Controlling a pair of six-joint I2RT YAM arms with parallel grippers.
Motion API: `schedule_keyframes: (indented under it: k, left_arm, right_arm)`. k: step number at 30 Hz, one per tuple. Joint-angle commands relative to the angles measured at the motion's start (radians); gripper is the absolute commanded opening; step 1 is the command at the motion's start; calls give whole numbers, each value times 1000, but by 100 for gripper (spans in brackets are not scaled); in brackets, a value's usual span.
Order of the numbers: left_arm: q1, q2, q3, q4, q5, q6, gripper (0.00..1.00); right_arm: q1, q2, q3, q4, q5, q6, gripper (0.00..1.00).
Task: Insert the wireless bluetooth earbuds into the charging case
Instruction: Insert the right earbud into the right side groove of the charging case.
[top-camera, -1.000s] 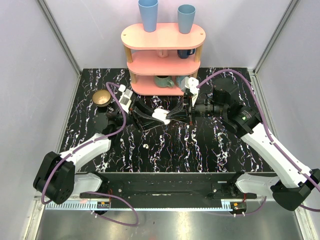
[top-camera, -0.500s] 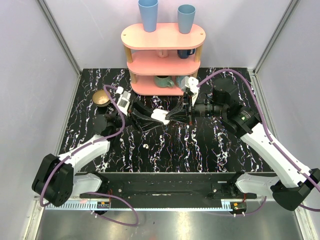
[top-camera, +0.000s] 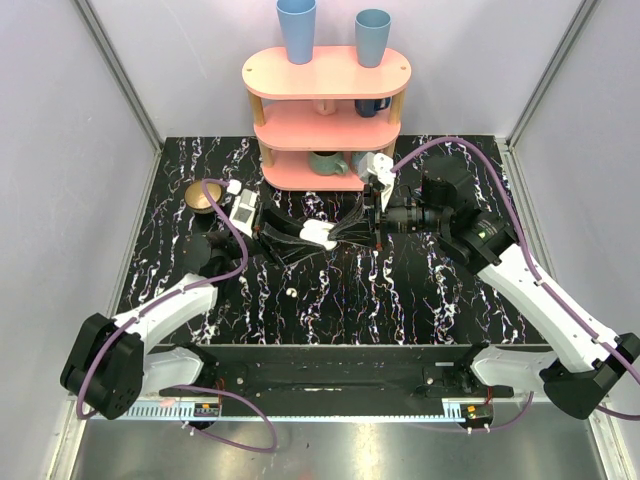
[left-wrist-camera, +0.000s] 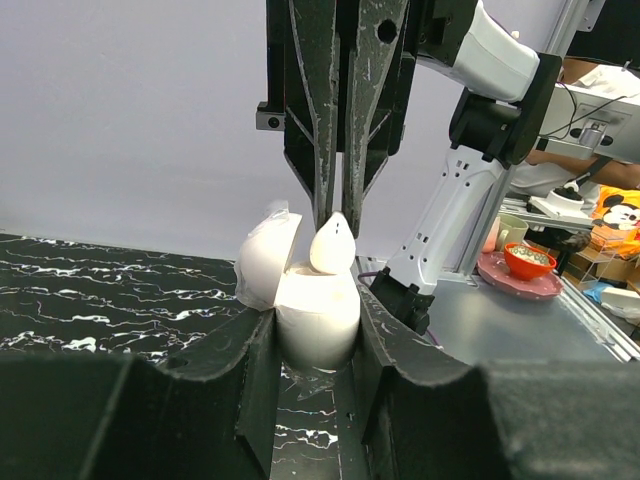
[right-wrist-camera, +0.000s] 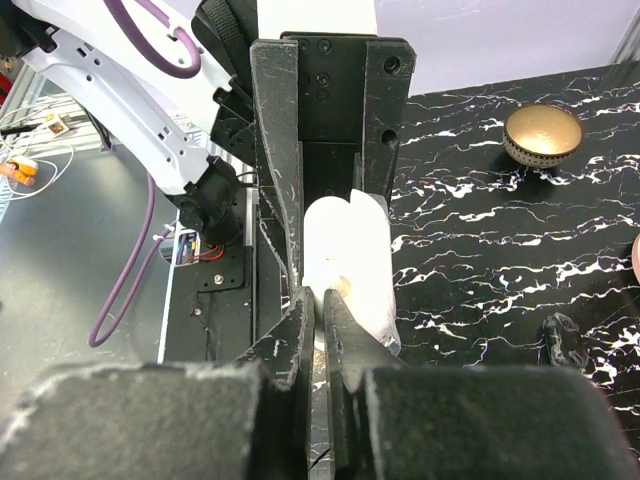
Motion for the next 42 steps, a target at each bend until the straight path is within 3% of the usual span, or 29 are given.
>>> schedule_keyframes:
  k: [1,15,28,34,35,42]
  left_arm:
    - [1,-13,21,334,-56,29,0]
    - [-2,-21,27,334,-31,24,0]
    - [-2,-41,26,332,-47,21,0]
    - [-2,-41,20,325,-73,31,0]
    - [-2,-41,17,323,-77,32,0]
    - [-2,-53,-9,288,-103,70,0]
  right_arm:
    - [27,17,-2,6,-32,18,0]
    - [45,-32,-48,55,133,-34,0]
    - [45,-23,-48,26,46,-30,1]
    - [44,-26,-45,23,72,-8,20]
    - [44,-32,-45,23,82,-13,27]
    - [45,-107,-82,89,165,-18,44]
